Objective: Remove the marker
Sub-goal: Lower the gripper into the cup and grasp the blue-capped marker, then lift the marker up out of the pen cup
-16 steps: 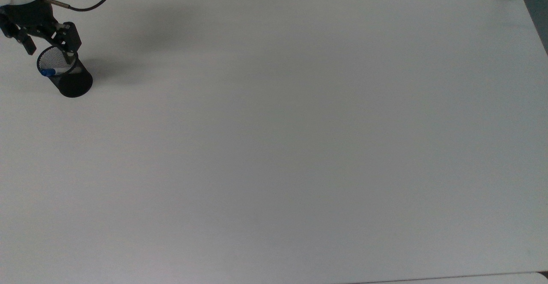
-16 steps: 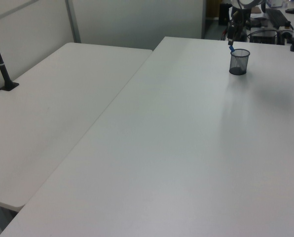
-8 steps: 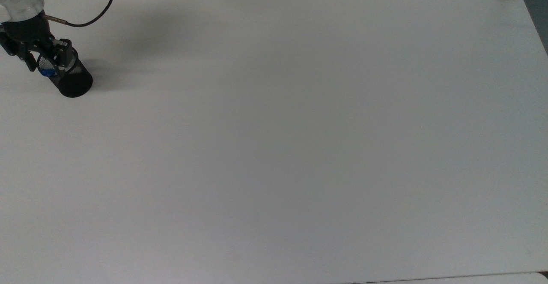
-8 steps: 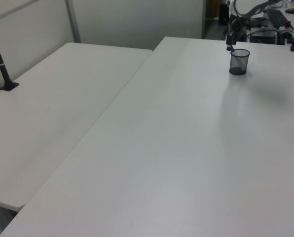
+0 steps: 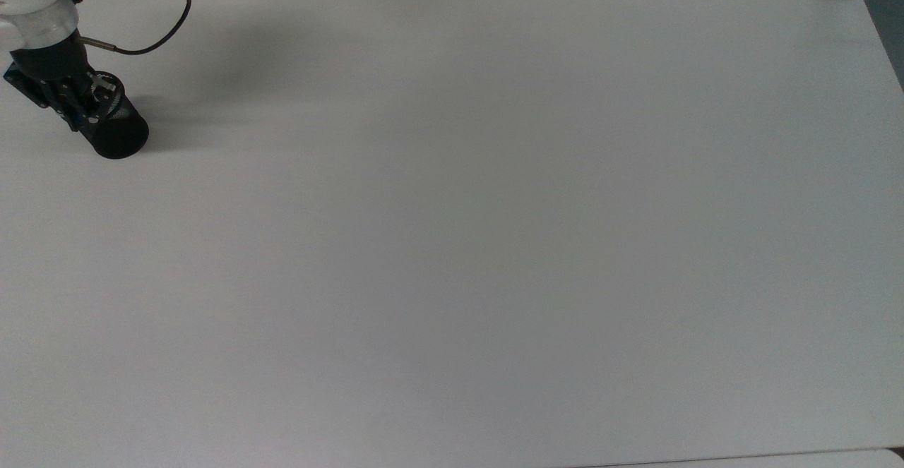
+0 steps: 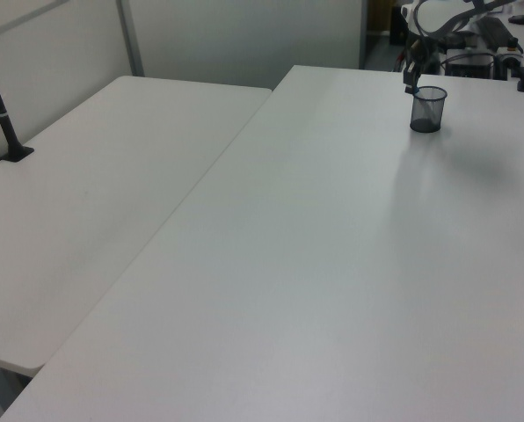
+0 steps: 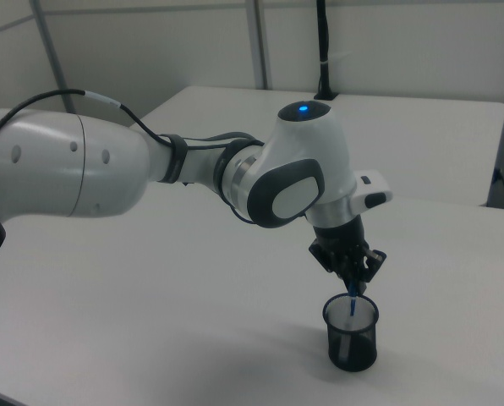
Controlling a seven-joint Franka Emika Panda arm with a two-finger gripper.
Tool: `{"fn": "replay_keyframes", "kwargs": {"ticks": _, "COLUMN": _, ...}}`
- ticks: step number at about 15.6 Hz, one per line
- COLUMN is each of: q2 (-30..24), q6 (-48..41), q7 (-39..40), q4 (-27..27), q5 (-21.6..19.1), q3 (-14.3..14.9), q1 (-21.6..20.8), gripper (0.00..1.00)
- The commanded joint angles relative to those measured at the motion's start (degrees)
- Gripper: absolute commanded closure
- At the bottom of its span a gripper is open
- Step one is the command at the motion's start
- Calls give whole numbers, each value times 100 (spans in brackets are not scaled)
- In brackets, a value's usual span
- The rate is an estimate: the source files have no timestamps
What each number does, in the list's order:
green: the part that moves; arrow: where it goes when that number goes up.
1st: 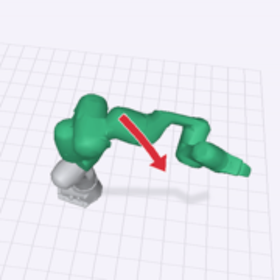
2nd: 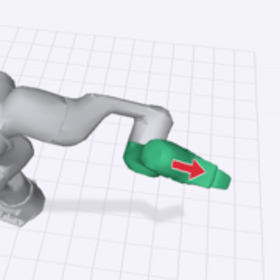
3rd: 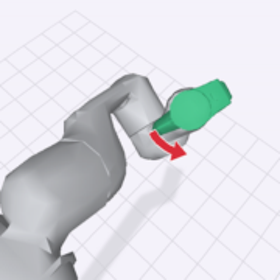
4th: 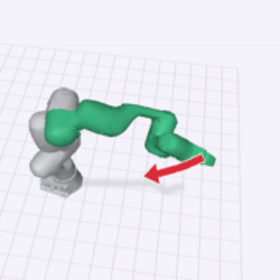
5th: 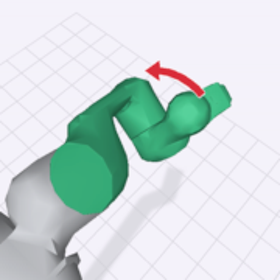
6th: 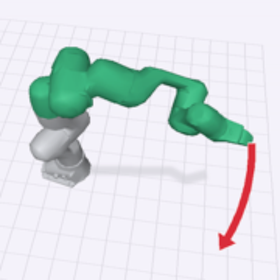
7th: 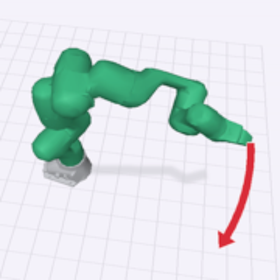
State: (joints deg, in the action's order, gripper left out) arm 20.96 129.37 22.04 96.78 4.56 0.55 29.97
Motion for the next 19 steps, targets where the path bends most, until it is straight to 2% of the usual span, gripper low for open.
{"fn": "replay_keyframes", "kwargs": {"ticks": 1, "q2": -75, "q6": 89, "q7": 143, "q4": -1, "q5": 28, "q3": 33, "q1": 0, "gripper": 87}}
{"fn": "replay_keyframes", "kwargs": {"ticks": 6, "q2": -434, "q6": 1, "q7": 99, "q4": -88, "q5": -51, "q3": 33, "q1": 9, "gripper": 87}}
{"fn": "replay_keyframes", "kwargs": {"ticks": 10, "q2": -707, "q6": -858, "q7": 117, "q4": -527, "q5": -113, "q3": 16, "q1": -17, "gripper": 87}}
{"fn": "replay_keyframes", "kwargs": {"ticks": 13, "q2": -848, "q6": -1412, "q7": 134, "q4": -564, "q5": -95, "q3": -46, "q1": -105, "gripper": 87}}
{"fn": "replay_keyframes", "kwargs": {"ticks": 16, "q2": -910, "q6": -2063, "q7": 204, "q4": -520, "q5": -104, "q3": -64, "q1": -368, "gripper": 87}}
{"fn": "replay_keyframes", "kwargs": {"ticks": 19, "q2": -857, "q6": -2223, "q7": 152, "q4": -292, "q5": -104, "q3": -64, "q1": -667, "gripper": 87}}
